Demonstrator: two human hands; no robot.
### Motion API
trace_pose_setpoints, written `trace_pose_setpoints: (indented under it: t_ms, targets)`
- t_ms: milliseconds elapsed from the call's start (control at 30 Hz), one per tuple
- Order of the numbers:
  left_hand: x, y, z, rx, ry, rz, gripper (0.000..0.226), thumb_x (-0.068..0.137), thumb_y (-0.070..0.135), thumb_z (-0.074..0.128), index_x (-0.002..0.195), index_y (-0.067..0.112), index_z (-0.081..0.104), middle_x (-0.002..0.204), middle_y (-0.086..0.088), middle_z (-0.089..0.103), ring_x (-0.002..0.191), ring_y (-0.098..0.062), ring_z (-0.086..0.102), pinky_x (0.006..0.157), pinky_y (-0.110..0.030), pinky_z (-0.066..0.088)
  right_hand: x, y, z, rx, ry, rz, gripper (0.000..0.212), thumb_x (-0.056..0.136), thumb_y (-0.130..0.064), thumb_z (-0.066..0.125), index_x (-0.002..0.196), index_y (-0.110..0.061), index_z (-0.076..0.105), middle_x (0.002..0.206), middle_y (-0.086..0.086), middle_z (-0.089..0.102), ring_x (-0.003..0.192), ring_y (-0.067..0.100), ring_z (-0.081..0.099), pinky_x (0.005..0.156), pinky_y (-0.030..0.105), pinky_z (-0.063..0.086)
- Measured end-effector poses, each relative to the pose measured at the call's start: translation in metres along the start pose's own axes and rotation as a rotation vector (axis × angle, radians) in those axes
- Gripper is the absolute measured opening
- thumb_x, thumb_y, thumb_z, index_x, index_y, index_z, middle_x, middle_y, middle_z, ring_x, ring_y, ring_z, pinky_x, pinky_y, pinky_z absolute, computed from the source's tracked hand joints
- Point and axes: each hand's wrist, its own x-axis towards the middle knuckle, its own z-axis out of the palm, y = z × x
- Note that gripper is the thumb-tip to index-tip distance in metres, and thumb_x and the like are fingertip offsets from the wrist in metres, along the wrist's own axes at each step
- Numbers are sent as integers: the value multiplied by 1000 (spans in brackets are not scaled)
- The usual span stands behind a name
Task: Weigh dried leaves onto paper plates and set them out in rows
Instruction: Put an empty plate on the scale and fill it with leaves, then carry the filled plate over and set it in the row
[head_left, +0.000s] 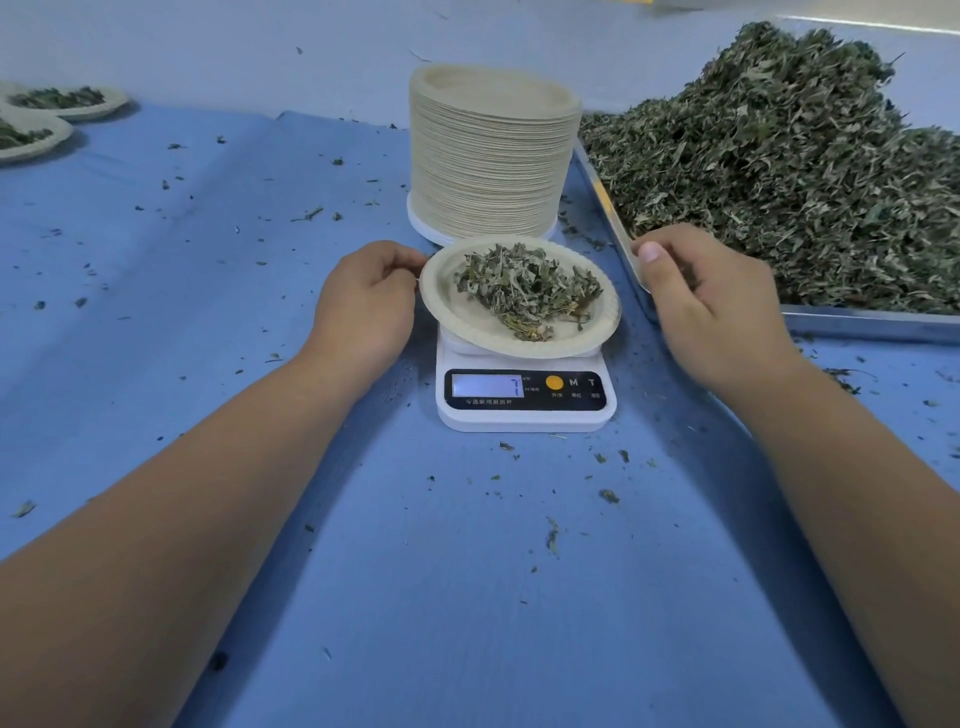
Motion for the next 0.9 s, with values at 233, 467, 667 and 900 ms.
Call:
trace_pose_setpoints:
  t_ms: [233, 467, 667, 900]
  targets:
    - [-3, 4, -1, 35, -8, -8, 35, 82, 15, 44, 89, 30, 76, 91, 9, 77, 97, -21, 71, 95, -51, 57, -2, 1, 3, 21, -19, 20, 25, 103, -42, 46, 109, -28, 66, 77, -25, 60, 74, -1, 55, 67, 24, 42]
    - [-9, 14, 0, -97, 11, -17, 30, 95, 32, 42, 94, 27, 71, 103, 6, 76, 101, -11, 71, 105, -48, 52, -2, -9, 1, -59, -44, -17, 28, 104, -38, 46, 99, -21, 67, 69, -10, 57, 67, 13, 52, 75, 37, 48]
    - [-18, 25, 10, -328, -138, -151, 46, 106, 52, 37, 98, 25, 73, 110, 5, 78, 113, -15, 69, 114, -45, 44, -4, -20, 7, -152, -150, 20, 32, 107, -39, 40, 113, -22, 67, 67, -17, 53, 71, 6, 52, 126, 52, 2]
    - [-21, 40, 10, -545, -25, -293, 29, 108, 34, 48, 87, 21, 63, 63, 12, 73, 63, -7, 72, 74, -27, 59, -5, -44, 10, 3, -190, 83, 24, 105, -43, 46, 111, -28, 65, 70, -35, 60, 82, -12, 57, 123, 56, 11]
